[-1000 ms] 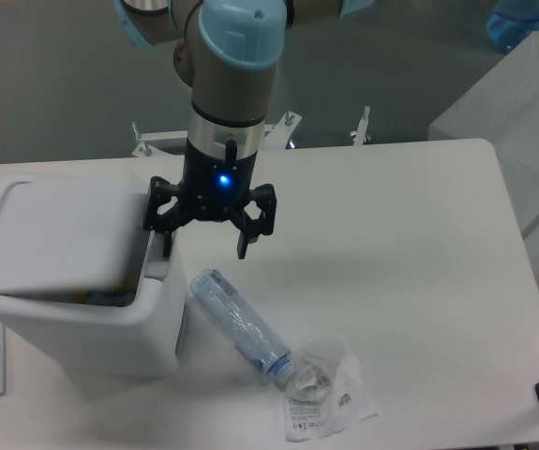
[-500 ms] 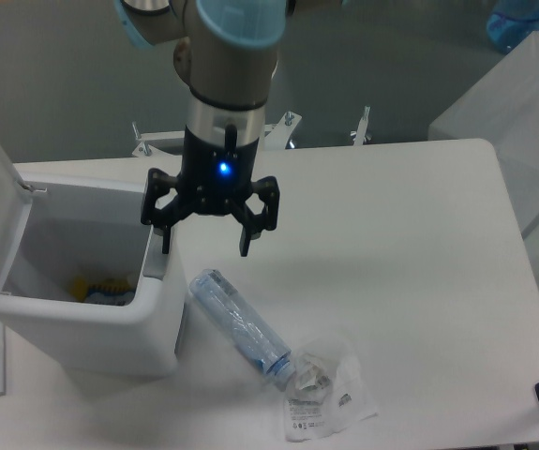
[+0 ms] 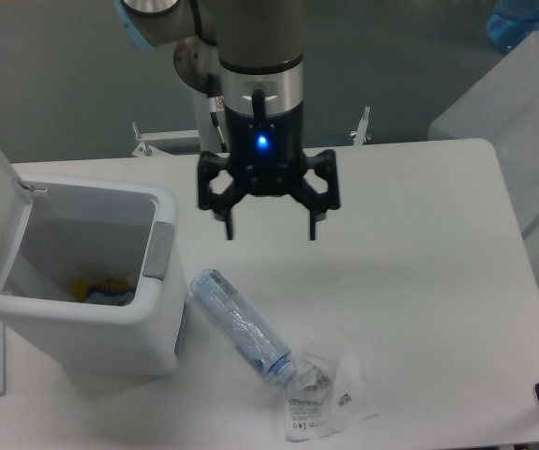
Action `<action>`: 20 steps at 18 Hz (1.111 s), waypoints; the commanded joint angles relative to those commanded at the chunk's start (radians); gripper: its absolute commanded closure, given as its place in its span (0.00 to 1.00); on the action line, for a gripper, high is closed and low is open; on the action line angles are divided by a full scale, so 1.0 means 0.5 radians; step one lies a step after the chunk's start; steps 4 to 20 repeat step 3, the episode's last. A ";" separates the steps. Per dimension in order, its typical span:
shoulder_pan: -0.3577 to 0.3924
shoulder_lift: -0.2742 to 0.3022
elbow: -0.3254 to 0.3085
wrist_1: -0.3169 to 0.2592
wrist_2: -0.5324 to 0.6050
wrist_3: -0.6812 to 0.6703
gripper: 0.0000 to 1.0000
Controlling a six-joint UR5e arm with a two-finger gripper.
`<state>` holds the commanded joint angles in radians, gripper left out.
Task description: Open the trash can
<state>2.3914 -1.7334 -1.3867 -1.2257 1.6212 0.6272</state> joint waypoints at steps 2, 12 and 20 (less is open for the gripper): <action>0.024 -0.003 -0.003 -0.003 0.007 0.013 0.00; 0.034 -0.003 -0.006 0.000 -0.009 0.013 0.00; 0.034 -0.003 -0.006 0.000 -0.009 0.013 0.00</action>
